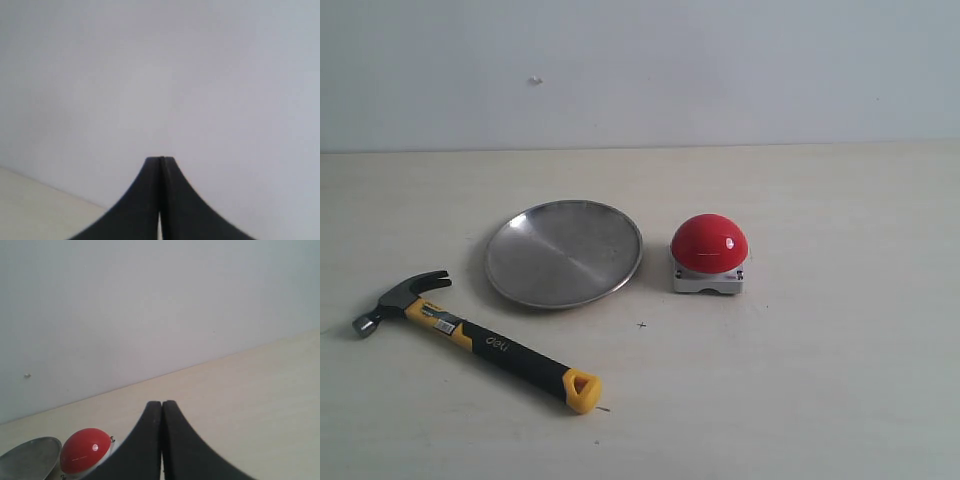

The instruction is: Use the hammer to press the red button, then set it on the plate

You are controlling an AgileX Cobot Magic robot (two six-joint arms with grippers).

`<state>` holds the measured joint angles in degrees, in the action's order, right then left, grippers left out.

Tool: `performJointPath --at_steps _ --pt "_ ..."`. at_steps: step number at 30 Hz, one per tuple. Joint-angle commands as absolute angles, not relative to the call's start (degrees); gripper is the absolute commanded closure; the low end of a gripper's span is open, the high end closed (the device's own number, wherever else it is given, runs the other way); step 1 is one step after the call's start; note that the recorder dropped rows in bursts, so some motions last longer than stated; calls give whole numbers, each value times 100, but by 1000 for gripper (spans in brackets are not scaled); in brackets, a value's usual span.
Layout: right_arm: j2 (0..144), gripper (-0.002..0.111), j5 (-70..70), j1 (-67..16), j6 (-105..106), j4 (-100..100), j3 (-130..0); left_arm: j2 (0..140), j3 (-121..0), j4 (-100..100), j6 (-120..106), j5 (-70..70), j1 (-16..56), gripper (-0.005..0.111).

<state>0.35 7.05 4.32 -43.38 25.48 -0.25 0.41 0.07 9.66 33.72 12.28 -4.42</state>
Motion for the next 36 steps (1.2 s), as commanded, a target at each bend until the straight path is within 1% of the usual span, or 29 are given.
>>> performJointPath --at_steps 1,6,10,17,36 --pt "0 108 633 462 -4312 2550 0 47 0 1308 4384 1129 -452 107" --pt "0 108 633 462 -4312 2550 0 143 0 1308 4614 122 -465 107" --pt "0 108 633 462 -4312 2550 0 212 0 1308 4587 264 -465 107" --pt "0 108 633 462 -4312 2550 0 211 0 1322 4366 -181 -465 107" --pt "0 108 633 462 -4312 2550 0 211 0 1322 4350 -182 -465 107"
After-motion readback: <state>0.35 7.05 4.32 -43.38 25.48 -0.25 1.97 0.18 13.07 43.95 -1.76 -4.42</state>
